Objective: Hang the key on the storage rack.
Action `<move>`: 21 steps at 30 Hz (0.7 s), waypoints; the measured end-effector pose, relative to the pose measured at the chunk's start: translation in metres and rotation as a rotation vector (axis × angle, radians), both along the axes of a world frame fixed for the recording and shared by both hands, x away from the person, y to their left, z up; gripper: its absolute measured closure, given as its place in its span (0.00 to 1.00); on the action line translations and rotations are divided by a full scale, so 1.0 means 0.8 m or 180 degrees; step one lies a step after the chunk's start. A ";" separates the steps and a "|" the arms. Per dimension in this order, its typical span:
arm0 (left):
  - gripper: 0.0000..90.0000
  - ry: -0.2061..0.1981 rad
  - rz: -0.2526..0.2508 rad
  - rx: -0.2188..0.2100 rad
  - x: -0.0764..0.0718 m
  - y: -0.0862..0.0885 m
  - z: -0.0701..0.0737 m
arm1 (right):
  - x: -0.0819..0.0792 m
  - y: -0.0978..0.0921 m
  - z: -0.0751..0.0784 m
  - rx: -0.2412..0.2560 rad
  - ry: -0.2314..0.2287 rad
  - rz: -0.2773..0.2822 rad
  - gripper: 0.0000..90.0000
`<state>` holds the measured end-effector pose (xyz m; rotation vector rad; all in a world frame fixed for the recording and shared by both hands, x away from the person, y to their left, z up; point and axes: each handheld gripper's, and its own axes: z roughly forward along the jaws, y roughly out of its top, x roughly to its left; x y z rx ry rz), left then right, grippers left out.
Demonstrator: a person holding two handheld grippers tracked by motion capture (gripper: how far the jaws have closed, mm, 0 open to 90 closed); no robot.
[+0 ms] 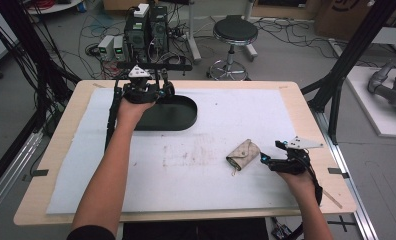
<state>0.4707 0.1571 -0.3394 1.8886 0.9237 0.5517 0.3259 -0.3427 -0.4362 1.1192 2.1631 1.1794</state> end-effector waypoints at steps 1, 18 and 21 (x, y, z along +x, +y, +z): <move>0.66 0.0014 -0.0016 -0.0023 -0.006 0.003 -0.005 | 0.000 0.000 0.000 0.0000 0.0000 0.0000 0.22; 0.41 0.0040 -0.0261 -0.0159 -0.096 0.048 -0.046 | 0.009 0.008 0.000 -0.0012 -0.0004 0.0018 0.22; 0.36 0.0000 -0.0281 -0.0229 -0.111 0.055 -0.053 | 0.011 0.009 -0.001 -0.0020 0.0001 0.0013 0.22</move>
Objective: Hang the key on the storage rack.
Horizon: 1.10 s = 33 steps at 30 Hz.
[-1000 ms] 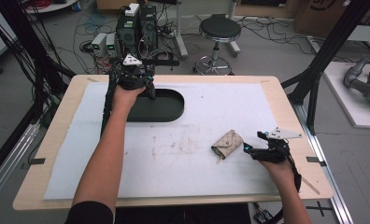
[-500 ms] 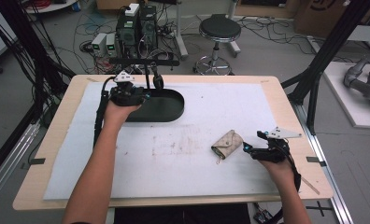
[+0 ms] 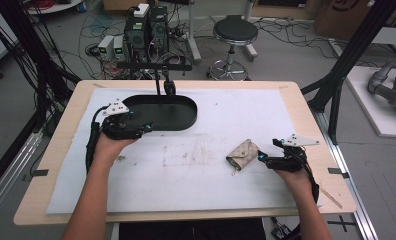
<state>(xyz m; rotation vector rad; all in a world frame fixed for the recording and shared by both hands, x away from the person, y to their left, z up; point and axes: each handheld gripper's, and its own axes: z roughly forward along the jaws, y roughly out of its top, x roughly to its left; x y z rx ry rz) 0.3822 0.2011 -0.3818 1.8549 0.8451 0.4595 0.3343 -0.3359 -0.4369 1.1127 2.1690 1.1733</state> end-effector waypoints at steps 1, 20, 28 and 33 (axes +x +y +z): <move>0.36 -0.0007 -0.0011 0.0003 -0.005 0.003 -0.002 | 0.000 0.000 0.000 0.0000 0.0000 0.0000 0.22; 0.25 0.0058 -0.0005 -0.0046 -0.042 0.042 -0.044 | 0.004 -0.004 -0.001 0.0023 0.0005 -0.0075 0.22; 0.22 0.0079 -0.0010 -0.0095 -0.040 0.043 -0.048 | 0.006 -0.007 -0.002 0.0022 0.0029 -0.0155 0.22; 0.22 0.0087 0.0002 -0.0108 -0.037 0.043 -0.049 | 0.008 -0.011 -0.002 0.0030 0.0034 -0.0217 0.22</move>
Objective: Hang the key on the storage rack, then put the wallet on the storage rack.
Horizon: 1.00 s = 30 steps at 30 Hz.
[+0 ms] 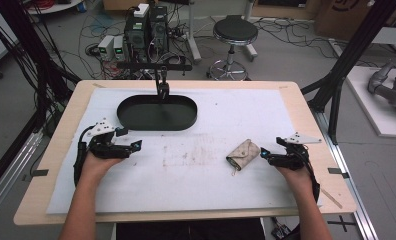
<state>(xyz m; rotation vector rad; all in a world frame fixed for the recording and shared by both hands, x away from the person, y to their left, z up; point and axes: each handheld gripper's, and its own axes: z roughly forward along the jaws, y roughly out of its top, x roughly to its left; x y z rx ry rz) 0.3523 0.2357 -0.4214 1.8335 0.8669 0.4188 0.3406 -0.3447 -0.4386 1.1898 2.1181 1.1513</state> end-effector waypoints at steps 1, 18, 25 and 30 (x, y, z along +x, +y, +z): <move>0.22 0.0002 0.0008 0.0014 0.000 0.000 0.000 | 0.000 -0.001 0.000 0.0013 0.0003 -0.0004 0.22; 0.22 -0.0025 -0.0037 0.0082 -0.004 -0.023 0.007 | -0.006 -0.003 0.002 0.0006 -0.0021 0.0003 0.22; 0.22 0.0003 -0.0177 0.0149 0.001 -0.057 0.008 | -0.017 -0.009 0.001 0.0009 0.0001 -0.0010 0.22; 0.22 0.0044 -0.0222 0.0169 -0.001 -0.076 0.006 | -0.033 -0.016 -0.001 0.0021 0.0013 -0.0019 0.22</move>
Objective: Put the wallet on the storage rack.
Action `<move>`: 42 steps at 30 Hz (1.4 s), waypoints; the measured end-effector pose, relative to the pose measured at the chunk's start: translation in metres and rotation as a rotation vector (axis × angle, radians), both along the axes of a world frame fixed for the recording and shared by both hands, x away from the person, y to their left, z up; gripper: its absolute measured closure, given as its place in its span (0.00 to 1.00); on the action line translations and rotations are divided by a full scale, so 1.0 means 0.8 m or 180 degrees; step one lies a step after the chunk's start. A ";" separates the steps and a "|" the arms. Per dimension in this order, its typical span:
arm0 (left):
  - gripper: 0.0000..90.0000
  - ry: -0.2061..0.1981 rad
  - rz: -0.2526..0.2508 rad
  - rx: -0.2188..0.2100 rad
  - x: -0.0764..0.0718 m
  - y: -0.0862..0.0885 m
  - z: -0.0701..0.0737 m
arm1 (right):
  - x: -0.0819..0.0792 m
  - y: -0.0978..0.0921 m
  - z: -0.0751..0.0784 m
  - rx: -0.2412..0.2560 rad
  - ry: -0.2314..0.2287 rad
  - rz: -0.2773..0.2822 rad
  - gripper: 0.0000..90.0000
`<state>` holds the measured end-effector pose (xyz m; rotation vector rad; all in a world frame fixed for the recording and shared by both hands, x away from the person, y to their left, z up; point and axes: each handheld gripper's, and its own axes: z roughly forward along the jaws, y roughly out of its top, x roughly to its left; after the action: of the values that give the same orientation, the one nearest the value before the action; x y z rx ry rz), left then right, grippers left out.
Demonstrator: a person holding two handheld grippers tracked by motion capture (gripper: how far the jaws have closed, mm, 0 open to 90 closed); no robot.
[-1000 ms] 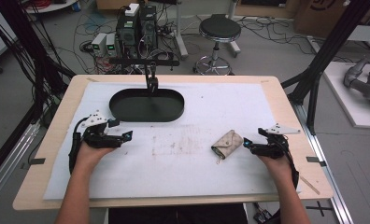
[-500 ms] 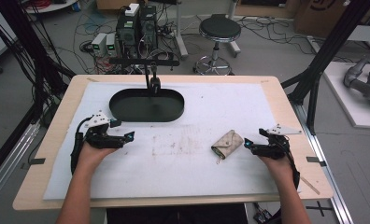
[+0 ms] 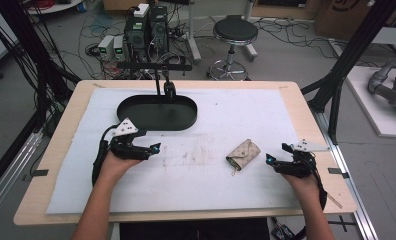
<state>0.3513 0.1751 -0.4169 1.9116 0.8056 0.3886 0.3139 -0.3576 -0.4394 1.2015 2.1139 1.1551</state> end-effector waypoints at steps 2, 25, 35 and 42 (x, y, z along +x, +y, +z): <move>0.21 0.0011 -0.0020 -0.0006 -0.001 -0.008 0.000 | -0.008 -0.003 -0.002 -0.0005 0.0024 -0.0002 0.22; 0.17 0.0044 -0.0675 0.0230 0.015 -0.177 0.002 | -0.053 -0.030 -0.004 -0.0001 0.0035 -0.0135 0.22; 0.16 0.0093 -0.0847 0.0271 0.018 -0.232 -0.002 | -0.059 -0.033 -0.002 0.0017 0.0006 -0.0166 0.22; 0.15 0.0228 -0.0888 0.0286 0.021 -0.268 -0.012 | -0.060 -0.038 -0.001 0.0052 -0.0002 -0.0206 0.22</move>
<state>0.3685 -0.0395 -0.4264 2.0974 0.5636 0.1884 0.2655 -0.3882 -0.4404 1.2672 2.0533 1.1460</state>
